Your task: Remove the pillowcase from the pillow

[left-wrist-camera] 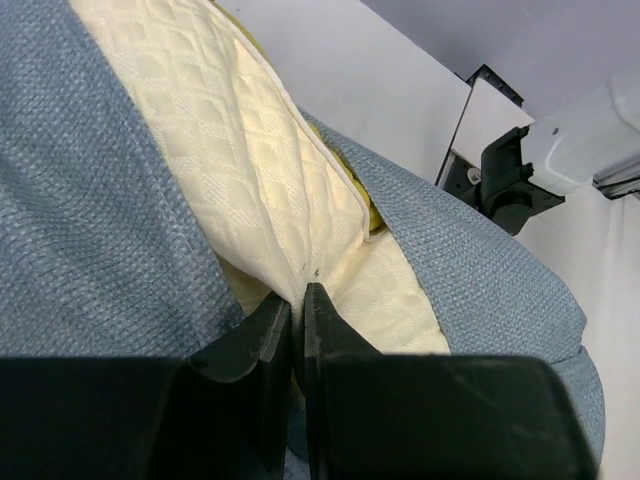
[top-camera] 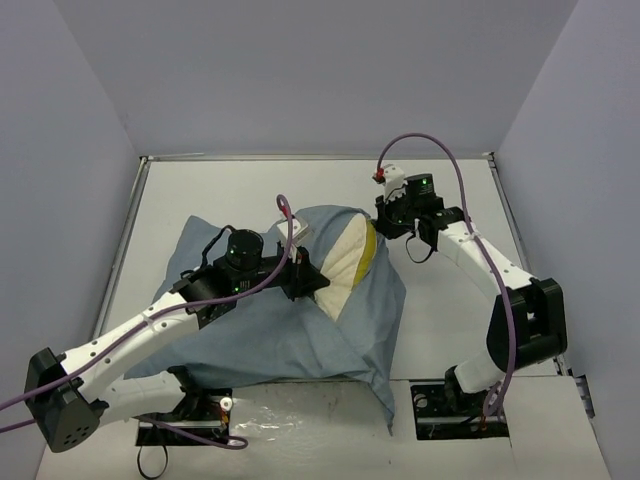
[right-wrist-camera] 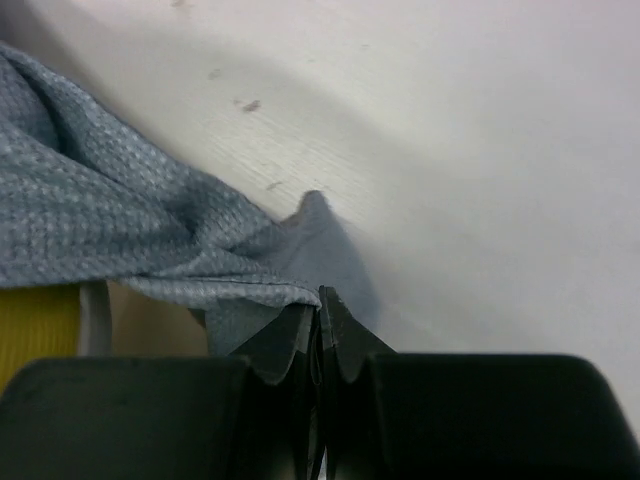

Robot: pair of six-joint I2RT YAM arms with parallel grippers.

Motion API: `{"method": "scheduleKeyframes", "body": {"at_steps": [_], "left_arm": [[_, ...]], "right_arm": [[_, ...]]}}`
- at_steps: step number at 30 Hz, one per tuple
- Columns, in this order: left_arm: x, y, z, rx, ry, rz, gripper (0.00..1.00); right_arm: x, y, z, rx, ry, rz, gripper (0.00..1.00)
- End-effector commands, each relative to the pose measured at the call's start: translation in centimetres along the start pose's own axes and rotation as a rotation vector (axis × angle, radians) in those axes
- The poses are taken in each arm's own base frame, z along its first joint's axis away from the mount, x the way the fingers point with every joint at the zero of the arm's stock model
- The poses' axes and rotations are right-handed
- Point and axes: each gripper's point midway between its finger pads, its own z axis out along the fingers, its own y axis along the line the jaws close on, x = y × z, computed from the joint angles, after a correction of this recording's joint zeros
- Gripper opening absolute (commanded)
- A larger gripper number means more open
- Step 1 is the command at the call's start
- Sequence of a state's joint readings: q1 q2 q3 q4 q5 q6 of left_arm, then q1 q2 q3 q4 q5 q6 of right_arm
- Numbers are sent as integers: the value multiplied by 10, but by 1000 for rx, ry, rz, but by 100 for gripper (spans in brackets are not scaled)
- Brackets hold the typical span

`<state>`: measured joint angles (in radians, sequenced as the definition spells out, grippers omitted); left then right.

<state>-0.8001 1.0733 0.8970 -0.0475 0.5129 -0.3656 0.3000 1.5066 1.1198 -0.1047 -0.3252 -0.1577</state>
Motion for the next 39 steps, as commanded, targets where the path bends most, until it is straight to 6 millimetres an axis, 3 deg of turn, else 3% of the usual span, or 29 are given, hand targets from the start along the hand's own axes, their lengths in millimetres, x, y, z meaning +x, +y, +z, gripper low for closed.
{"method": "scheduleKeyframes", "body": {"at_steps": [1,4,7,9,11,12,14,15,16,19,23,27,29,30,36,38,39], "left_arm": [[-62,-60,-24,228,-204,170,2],[-89,-67,-30,228,-296,214,2],[-113,-53,-30,122,-380,218,2],[-130,-33,-31,1,-442,207,2],[-137,-17,-30,-77,-474,190,2],[-141,-7,-30,-124,-490,179,2],[-140,5,-22,-164,-478,160,2],[-139,10,-18,-181,-472,152,2],[-137,19,-12,-208,-463,141,2],[-138,34,-6,-258,-468,125,2],[-143,59,4,-329,-465,103,2],[-158,81,5,-400,-487,82,2],[-168,90,6,-425,-506,64,2],[-171,93,7,-428,-514,62,2],[-185,92,13,-399,-555,20,2],[-186,91,10,-403,-564,19,2],[-187,91,9,-403,-565,19,2]], "right_arm": [[3,17,26,-136,12,69,0],[28,36,39,-249,79,119,0],[32,46,31,-336,86,147,0],[23,54,13,-406,47,132,0],[16,46,-4,-424,3,109,0],[9,49,-26,-450,-27,67,1],[1,38,-46,-401,-83,-66,16],[-6,38,-69,-370,-124,-128,24],[-10,35,-79,-345,-154,-214,43],[-18,48,-122,-340,-217,-371,69],[-7,66,-152,-388,-195,-531,77],[6,89,-161,-435,-140,-547,83],[12,91,-157,-383,-106,-565,85],[15,102,-155,-387,-92,-535,89],[21,82,-129,-143,-49,-497,91],[16,75,-126,-98,-61,-481,84],[17,69,-124,-64,-50,-483,76]]}}
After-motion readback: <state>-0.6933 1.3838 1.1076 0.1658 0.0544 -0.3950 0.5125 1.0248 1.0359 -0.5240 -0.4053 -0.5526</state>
